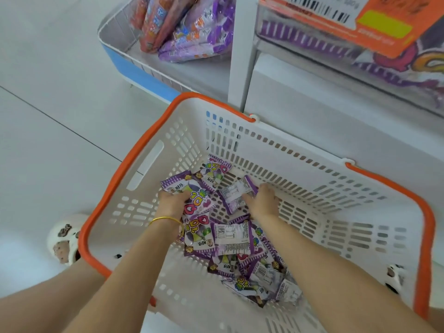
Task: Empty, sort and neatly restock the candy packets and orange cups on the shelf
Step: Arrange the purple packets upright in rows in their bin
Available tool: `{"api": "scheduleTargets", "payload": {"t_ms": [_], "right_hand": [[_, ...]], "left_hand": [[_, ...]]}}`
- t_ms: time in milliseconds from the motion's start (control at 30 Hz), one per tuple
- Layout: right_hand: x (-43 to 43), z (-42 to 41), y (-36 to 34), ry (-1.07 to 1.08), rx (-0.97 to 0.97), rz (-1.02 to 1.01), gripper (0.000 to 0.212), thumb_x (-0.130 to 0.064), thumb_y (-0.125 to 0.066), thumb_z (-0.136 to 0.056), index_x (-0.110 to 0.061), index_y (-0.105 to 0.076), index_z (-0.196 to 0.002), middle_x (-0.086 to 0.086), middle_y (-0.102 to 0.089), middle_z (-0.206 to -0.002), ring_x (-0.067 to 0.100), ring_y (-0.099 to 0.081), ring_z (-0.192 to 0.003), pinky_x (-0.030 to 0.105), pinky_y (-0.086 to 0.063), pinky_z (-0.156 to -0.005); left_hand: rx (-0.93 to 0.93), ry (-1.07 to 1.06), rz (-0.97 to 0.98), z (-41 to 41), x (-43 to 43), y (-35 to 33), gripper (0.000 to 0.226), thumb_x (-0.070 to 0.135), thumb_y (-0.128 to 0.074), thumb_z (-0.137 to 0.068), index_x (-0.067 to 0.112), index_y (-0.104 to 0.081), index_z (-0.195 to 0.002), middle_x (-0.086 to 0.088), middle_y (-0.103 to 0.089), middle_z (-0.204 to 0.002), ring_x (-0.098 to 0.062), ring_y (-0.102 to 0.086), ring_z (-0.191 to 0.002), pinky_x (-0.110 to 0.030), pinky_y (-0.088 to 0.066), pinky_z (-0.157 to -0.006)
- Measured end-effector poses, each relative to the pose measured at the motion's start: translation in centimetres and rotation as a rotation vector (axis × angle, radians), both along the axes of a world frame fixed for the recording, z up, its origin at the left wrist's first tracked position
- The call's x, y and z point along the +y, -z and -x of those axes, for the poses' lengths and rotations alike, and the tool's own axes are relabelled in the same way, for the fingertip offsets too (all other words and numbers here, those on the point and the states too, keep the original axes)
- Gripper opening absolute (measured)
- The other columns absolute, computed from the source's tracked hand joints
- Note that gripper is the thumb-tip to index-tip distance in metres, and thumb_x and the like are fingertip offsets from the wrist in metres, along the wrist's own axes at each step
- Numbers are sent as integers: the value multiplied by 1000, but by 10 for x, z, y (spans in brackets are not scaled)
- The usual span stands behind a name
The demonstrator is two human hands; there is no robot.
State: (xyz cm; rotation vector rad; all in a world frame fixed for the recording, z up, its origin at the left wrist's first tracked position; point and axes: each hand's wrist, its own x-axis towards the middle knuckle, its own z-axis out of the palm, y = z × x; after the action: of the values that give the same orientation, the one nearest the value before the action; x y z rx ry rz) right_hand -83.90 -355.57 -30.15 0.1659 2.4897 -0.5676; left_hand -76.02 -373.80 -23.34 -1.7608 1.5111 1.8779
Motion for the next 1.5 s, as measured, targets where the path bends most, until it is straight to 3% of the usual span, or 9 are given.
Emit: {"api": "scheduleTargets", "payload": {"t_ms": [133, 333, 500, 600, 800, 967, 1067, 1300, 1500], "right_hand": [[-16, 4, 17, -79, 21, -172, 53, -47, -61, -87, -11, -50, -123, 9, -54, -125, 31, -46, -118, 41, -44, -92], [4, -10, -35, 253, 163, 531, 18, -13, -65, -88, -11, -58, -104, -7, -57, -95, 11, -55, -88, 18, -42, -73], [29, -52, -106, -209, 528, 651, 19, 11, -63, -75, -6, -55, -78, -16, -59, -99, -4, -49, -102, 15, -42, -89], [49, -56, -132, -437, 647, 559, 26, 12, -66, -72, -12, -61, -82, -11, -62, -117, -1, -40, -122, 6, -23, -108], [97, -62, -205, -577, 759, 524, 36, 15, -60, -75, -18, -63, -86, -13, -57, -129, -2, -31, -131, 7, -15, -111], [107, -97, -259, 10, 547, 986, 47, 17, -46, -76, -23, -60, -96, -21, -57, -121, -2, -50, -122, 22, -43, -101], [102, -109, -279, 404, 213, 1145, 21, -10, -60, -87, -20, -58, -106, -5, -59, -107, 10, -61, -96, 37, -55, -79], [117, -101, -303, 386, 267, 1052, 26, 0, -74, -75, -20, -65, -89, 11, -67, -95, 25, -66, -84, 45, -54, -84], [144, -73, -341, -40, 277, 925, 37, 1, -74, -76, -22, -64, -103, -2, -69, -83, 3, -65, -72, 12, -48, -66]], "left_hand": [[16, 43, -4, -1, 4, 3, 31, 12, -62, -89, 5, -43, -112, -13, -64, -83, -26, -61, -71, -47, -53, -83], [21, 128, 40, 1, 19, -3, 26, 23, -63, -88, 16, -42, -101, -20, -63, -90, -31, -61, -80, -62, -49, -85], [113, 89, -150, 7, 52, -48, 29, 26, -58, -92, 10, -42, -109, -22, -61, -85, -34, -65, -71, -60, -55, -68], [255, 70, -219, 12, 60, -81, 46, 38, -51, -95, 7, -43, -129, -16, -59, -89, -24, -66, -58, -36, -56, -53], [443, 418, -103, 2, 87, -158, 55, 31, -70, -80, 15, -42, -125, -11, -57, -127, -29, -60, -109, -50, -52, -87], [493, 450, 47, -18, 103, -186, 65, 29, -73, -78, 13, -37, -130, -17, -52, -129, -32, -57, -93, -35, -53, -46], [557, 455, 152, -31, 112, -200, 86, 52, -79, -60, 19, -39, -128, -11, -54, -128, -28, -60, -104, -46, -57, -70], [616, 561, 229, -45, 116, -202, 62, 59, -66, -74, 22, -42, -118, -2, -61, -117, -22, -59, -109, -52, -47, -94], [647, 692, 383, -48, 120, -206, 40, 43, -44, -93, 13, -41, -120, -3, -60, -111, -28, -57, -111, -37, -47, -89]]}}
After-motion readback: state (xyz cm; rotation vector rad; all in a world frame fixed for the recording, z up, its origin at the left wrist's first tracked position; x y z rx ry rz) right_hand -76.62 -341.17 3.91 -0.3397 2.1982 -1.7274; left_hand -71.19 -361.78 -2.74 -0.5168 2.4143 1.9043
